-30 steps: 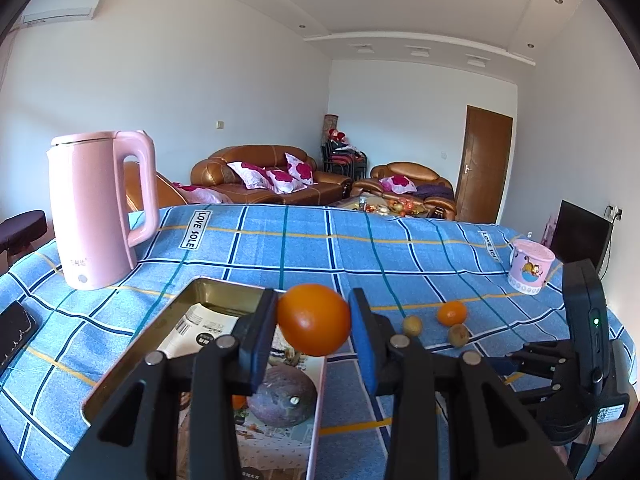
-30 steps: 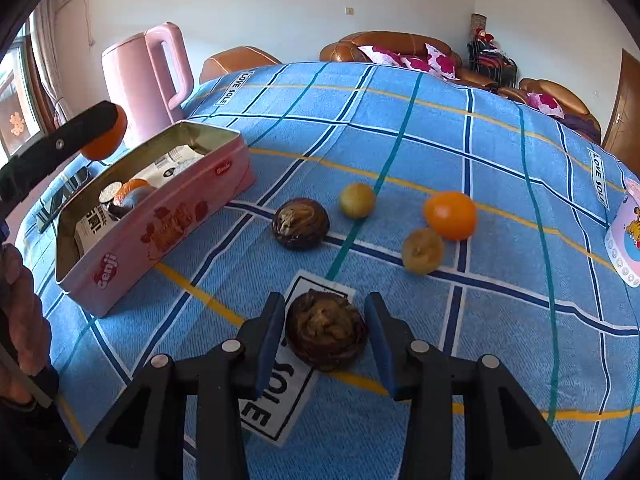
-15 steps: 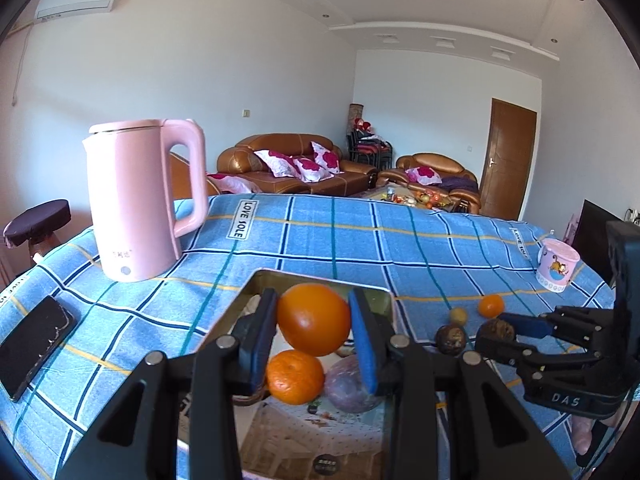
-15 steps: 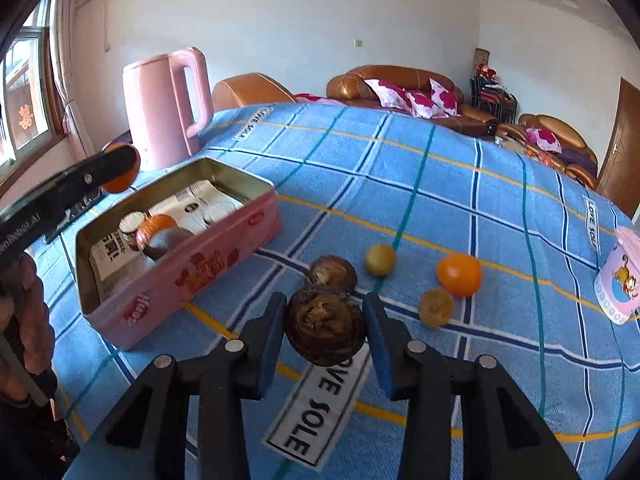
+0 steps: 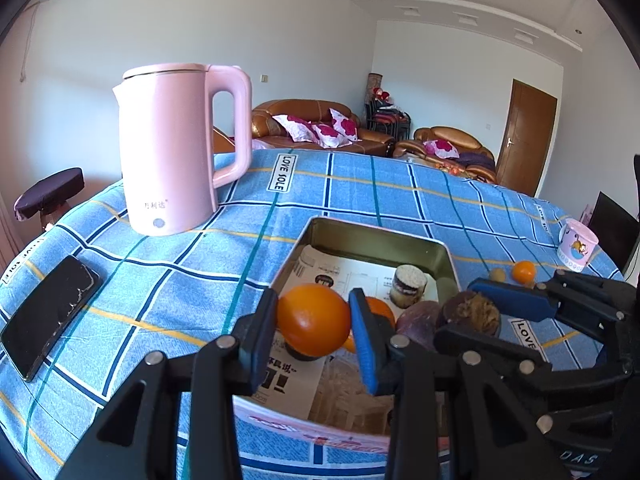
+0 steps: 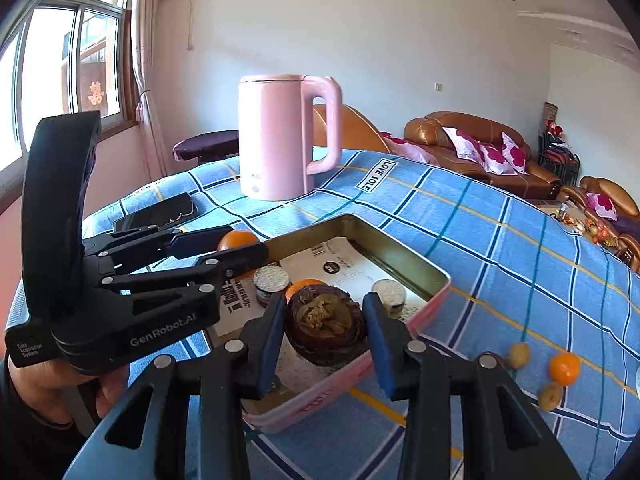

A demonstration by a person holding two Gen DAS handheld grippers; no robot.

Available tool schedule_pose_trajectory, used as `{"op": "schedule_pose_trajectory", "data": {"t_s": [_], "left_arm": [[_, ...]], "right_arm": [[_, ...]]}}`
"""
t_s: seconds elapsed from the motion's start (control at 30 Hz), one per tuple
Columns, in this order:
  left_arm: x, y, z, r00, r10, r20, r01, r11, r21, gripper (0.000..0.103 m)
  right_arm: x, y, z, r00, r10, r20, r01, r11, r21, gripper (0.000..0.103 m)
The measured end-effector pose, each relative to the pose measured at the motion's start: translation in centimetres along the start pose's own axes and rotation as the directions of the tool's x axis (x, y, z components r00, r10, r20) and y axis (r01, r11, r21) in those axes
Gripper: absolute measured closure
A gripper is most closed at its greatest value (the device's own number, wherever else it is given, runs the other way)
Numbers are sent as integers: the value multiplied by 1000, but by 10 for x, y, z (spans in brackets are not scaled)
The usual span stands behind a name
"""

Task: Organize fruits
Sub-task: 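Lower the orange into the tin with the left tool while the right tool drops the mangosteen in, then withdraw both open tools from the tin toward the remaining fruits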

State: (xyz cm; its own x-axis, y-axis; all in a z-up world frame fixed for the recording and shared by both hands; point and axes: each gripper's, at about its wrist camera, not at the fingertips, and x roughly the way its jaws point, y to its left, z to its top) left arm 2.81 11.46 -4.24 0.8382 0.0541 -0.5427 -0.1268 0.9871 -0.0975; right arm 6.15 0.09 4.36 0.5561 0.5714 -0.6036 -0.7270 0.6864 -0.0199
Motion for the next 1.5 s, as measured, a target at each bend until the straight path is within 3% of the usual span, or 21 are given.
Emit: {"op": "schedule_pose_trajectory", "data": {"t_s": [0.33, 0.43, 0.5, 0.63, 0.8, 1.03, 1.27, 1.5], "left_arm": [[5, 6, -5, 1000, 10, -21, -11, 1000, -11, 63], [0, 6, -3, 1000, 23, -2, -23, 1000, -13, 49], [-4, 5, -1, 999, 32, 16, -32, 999, -23, 33], [-12, -3, 4, 999, 15, 46, -14, 1000, -26, 32], [-16, -32, 13, 997, -31, 77, 31, 1000, 5, 24], [-8, -89, 23, 993, -96, 76, 88, 991, 97, 24], [16, -146, 24, 991, -133, 34, 125, 976, 178, 24], [51, -167, 24, 993, -115, -24, 117, 974, 194, 24]], "right_arm": [[19, 11, -10, 999, 17, -51, -18, 1000, -22, 61], [21, 11, -9, 998, 31, -50, -31, 999, -15, 61], [20, 11, -9, 999, 23, -46, -24, 1000, -16, 61], [6, 4, -12, 1000, -12, -15, 12, 1000, -17, 60], [-19, -28, -25, 995, -95, 1, 95, 995, 17, 60], [-49, -93, -53, 972, -231, -31, 233, 964, 128, 59], [-59, -154, -70, 929, -359, -92, 370, 886, 279, 54], [-41, -178, -77, 908, -376, -184, 417, 854, 312, 54]]}}
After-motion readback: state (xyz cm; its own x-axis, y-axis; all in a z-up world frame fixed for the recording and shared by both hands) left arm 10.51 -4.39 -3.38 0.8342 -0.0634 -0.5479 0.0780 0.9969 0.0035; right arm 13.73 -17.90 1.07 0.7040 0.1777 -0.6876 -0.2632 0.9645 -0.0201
